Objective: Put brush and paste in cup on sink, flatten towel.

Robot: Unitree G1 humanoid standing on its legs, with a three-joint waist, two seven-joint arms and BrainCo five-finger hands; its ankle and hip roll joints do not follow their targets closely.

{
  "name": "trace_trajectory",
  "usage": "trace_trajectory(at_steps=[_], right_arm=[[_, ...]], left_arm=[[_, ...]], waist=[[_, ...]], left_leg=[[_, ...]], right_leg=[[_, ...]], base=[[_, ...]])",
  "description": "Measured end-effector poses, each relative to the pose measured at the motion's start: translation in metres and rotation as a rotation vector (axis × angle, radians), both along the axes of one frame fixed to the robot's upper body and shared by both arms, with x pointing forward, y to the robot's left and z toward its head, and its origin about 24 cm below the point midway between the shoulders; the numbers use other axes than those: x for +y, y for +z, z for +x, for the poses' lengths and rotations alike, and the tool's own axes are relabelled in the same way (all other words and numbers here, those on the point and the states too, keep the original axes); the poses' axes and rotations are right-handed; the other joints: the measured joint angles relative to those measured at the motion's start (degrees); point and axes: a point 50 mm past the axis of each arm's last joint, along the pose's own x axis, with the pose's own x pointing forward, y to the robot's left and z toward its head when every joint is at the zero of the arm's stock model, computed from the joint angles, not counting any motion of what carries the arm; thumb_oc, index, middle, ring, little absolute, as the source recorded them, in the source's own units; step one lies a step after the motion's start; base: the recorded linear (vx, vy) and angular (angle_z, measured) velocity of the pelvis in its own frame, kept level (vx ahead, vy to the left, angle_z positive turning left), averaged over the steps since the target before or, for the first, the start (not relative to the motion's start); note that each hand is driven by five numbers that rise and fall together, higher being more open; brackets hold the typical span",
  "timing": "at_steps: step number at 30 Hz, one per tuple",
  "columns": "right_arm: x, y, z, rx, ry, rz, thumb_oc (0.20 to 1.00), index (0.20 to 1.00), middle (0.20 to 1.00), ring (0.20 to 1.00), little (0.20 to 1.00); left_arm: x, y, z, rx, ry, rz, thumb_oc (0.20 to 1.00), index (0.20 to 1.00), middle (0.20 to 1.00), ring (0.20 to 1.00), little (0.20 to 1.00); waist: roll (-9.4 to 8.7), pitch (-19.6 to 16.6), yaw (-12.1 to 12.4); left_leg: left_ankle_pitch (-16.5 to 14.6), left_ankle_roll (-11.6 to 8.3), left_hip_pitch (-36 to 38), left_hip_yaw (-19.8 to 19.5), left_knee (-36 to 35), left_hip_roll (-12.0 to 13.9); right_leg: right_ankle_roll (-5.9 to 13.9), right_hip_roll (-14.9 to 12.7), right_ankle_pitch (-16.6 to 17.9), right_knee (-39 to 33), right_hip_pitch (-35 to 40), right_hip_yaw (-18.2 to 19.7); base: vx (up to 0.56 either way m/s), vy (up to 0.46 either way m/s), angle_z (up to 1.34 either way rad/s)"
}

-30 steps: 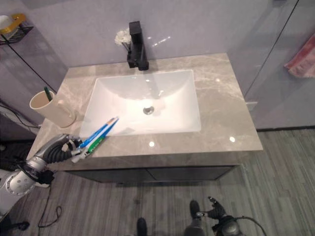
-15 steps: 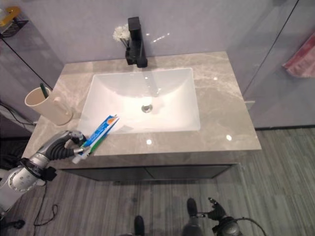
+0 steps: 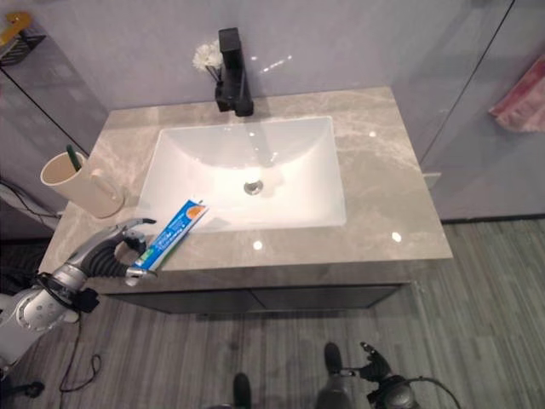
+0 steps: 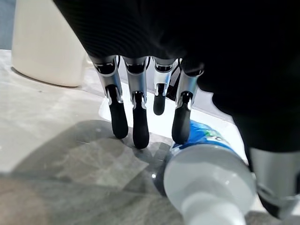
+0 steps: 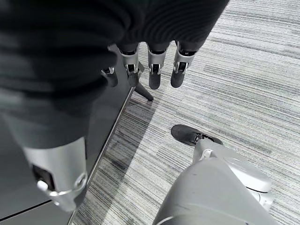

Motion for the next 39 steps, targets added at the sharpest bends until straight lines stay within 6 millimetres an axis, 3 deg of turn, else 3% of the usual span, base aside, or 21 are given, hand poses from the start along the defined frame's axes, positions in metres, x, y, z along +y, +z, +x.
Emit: trace_trajectory(at_steps=[7, 13, 15, 25, 29, 34, 36, 39], right_arm=[[-0.001, 0.001, 0.001, -0.008, 0.002, 0.0, 1.0, 1.0, 1.0, 1.0, 1.0], [-0.001, 0.002, 0.001, -0.012, 0.003, -0.001, 1.0, 1.0, 1.0, 1.0, 1.0], [-0.002, 0.002, 0.0, -0.009, -0.001, -0.008, 1.0, 1.0, 1.0, 1.0, 1.0], [-0.01, 0.004, -0.001, -0.015, -0.013, -0.04, 1.0, 1.0, 1.0, 1.0, 1.0], [-0.012, 0.004, -0.001, -0.018, -0.02, -0.044, 1.0, 1.0, 1.0, 1.0, 1.0], [-0.015, 0.004, -0.002, -0.024, -0.046, -0.055, 1.0, 1.0, 1.0, 1.0, 1.0], [-0.016, 0.004, -0.003, -0.023, -0.054, -0.057, 1.0, 1.0, 1.0, 1.0, 1.0], [-0.017, 0.003, -0.006, -0.009, -0.059, -0.062, 1.0, 1.0, 1.0, 1.0, 1.0]], left_arm=[[-0.003, -0.003, 0.002, 0.021, -0.01, 0.02, 1.0, 1.0, 1.0, 1.0, 1.0], [-0.011, -0.002, 0.0, 0.009, -0.08, 0.177, 1.0, 1.0, 1.0, 1.0, 1.0], [-0.012, -0.006, -0.001, 0.018, -0.096, 0.223, 0.89, 0.89, 0.89, 0.89, 0.89], [-0.015, -0.018, -0.005, 0.018, -0.137, 0.36, 0.765, 0.765, 0.765, 0.765, 0.765], [-0.015, -0.018, -0.005, 0.006, -0.137, 0.365, 0.567, 0.567, 0.567, 0.567, 0.567], [-0.015, -0.018, -0.005, -0.024, -0.138, 0.424, 0.467, 0.467, 0.467, 0.467, 0.467], [-0.015, -0.019, -0.005, -0.024, -0.138, 0.438, 0.2, 0.2, 0.2, 0.2, 0.2], [-0.014, -0.021, -0.006, -0.024, -0.138, 0.467, 0.2, 0.2, 0.2, 0.2, 0.2]], waist=[[1.52, 0.3, -0.2], [2.03, 0.1, -0.6], [2.47, -0.2, -1.1], [4.26, -1.2, -1.3], [4.57, -1.5, -1.3], [4.65, -1.6, -1.4], [4.63, -1.6, -1.5], [4.24, -1.7, -1.5]], left_leg=[[0.0, 0.0, 0.2, 0.4, 0.0, 0.0], [0.0, 0.01, 0.3, 0.6, 0.0, -0.1], [0.0, 0.01, 0.4, 0.7, 0.0, -0.1], [-0.1, 0.03, 1.1, 1.0, 0.0, -0.1], [-0.1, 0.03, 1.1, 1.0, 0.0, -0.1], [-0.1, 0.03, 1.1, 1.0, 0.0, 0.0], [-0.1, 0.02, 1.1, 1.0, 0.0, 0.0], [-0.1, 0.01, 1.1, 1.0, 0.0, 0.2]], right_leg=[[-0.05, 0.0, 0.1, 0.3, 0.0, 0.2], [0.0, 0.0, 0.2, 0.3, 0.0, 0.4], [0.04, 0.0, 0.1, 0.2, 0.1, 0.5], [0.02, 0.1, 0.1, -0.1, 0.2, 1.5], [-0.07, 0.2, 0.2, -0.1, 0.2, 1.5], [-0.08, 0.2, 0.2, 0.0, 0.2, 1.5], [-0.03, 0.3, 0.3, 0.2, 0.2, 1.5], [0.04, 0.5, 0.4, 0.3, 0.2, 1.5]], base=[[0.0, 0.0, 0.0], [0.0, 0.0, 0.0], [0.0, 0.0, 0.0], [0.0, -0.009, -0.03], [0.0, 0.0, 0.0], [0.0, 0.0, 0.0], [0.0, 0.0, 0.0], [0.0, 0.0, 0.0]])
